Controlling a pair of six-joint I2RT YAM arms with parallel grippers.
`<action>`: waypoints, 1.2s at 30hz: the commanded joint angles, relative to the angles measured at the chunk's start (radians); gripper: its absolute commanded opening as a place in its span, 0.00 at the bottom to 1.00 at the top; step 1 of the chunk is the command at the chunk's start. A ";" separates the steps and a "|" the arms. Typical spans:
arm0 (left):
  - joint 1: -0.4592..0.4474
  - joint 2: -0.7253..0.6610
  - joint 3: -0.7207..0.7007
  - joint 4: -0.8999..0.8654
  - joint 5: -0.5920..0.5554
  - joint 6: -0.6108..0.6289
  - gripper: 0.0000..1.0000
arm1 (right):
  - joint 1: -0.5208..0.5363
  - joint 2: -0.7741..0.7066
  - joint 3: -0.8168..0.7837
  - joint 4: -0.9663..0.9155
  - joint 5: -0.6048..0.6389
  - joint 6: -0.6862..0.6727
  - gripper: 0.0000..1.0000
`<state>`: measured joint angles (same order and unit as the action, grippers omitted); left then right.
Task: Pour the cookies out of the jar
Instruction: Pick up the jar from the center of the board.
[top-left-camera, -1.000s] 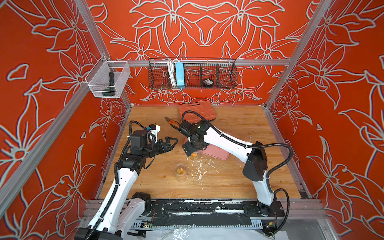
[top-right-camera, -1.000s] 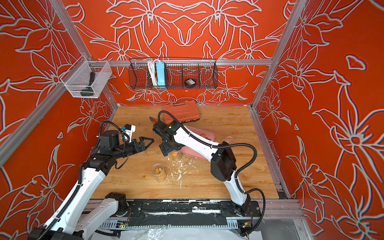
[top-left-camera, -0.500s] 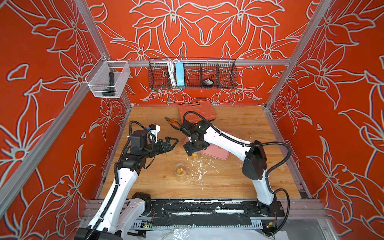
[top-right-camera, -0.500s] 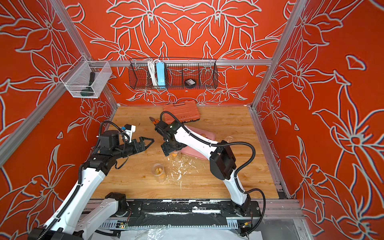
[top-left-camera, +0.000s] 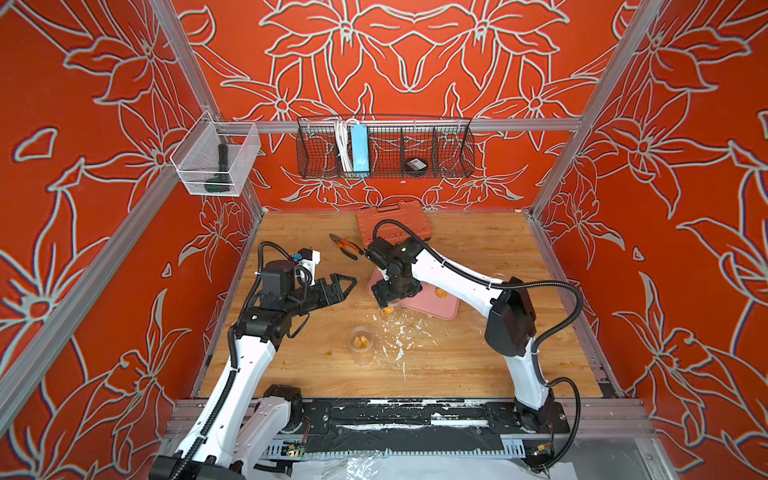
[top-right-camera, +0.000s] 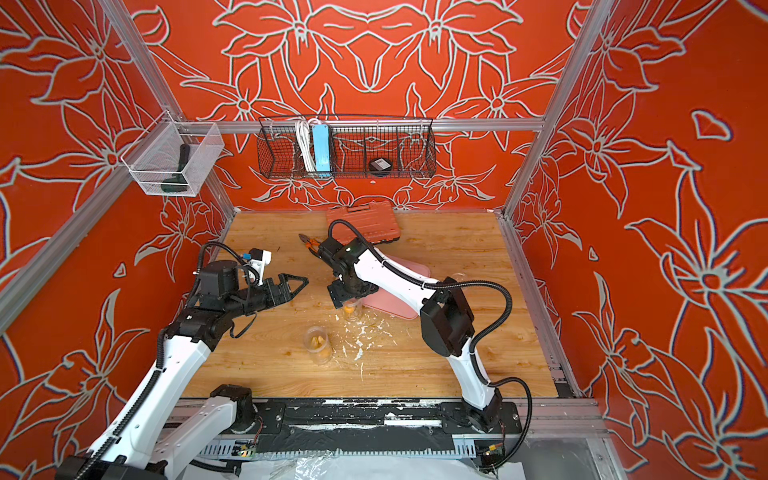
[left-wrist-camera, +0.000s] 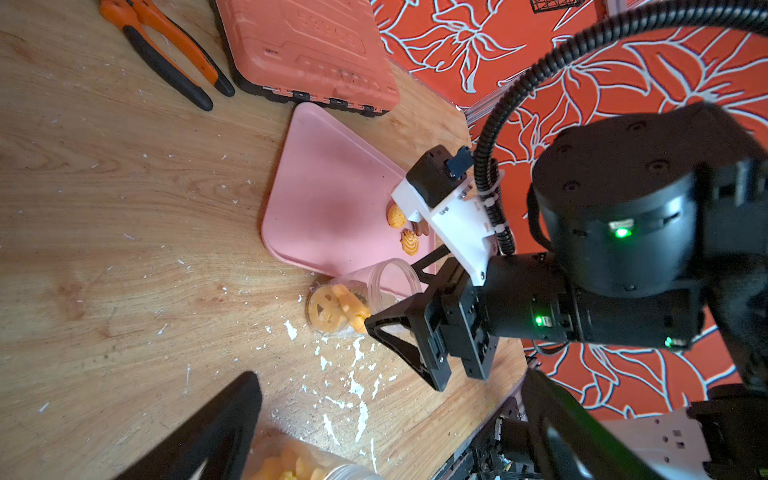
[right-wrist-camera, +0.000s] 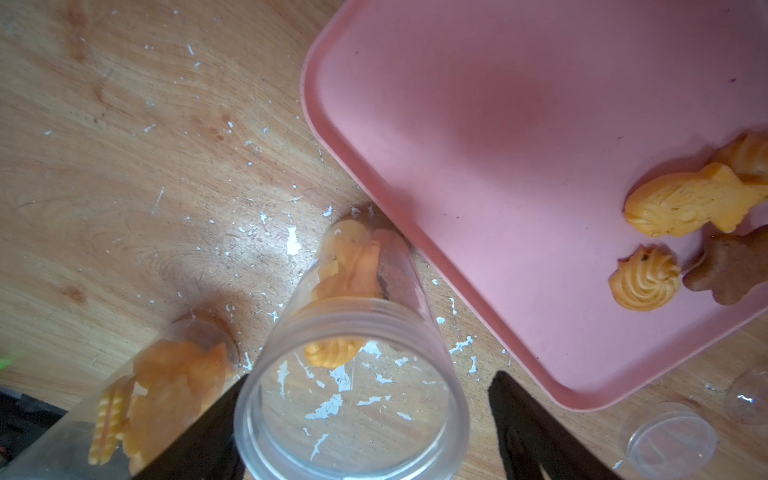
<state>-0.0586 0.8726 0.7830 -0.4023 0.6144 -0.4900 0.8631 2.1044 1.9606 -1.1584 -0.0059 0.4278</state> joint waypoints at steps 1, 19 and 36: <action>0.006 -0.012 -0.001 0.007 0.010 0.016 0.98 | -0.007 0.030 -0.010 0.005 -0.023 0.006 0.87; 0.005 -0.011 -0.007 0.014 0.019 0.014 0.98 | -0.007 0.074 0.021 -0.022 -0.005 -0.002 0.79; 0.005 -0.011 -0.006 0.016 0.031 0.008 0.98 | -0.008 0.056 0.016 -0.027 -0.009 -0.003 0.65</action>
<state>-0.0586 0.8722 0.7830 -0.4019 0.6308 -0.4904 0.8589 2.1674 1.9625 -1.1526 -0.0177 0.4252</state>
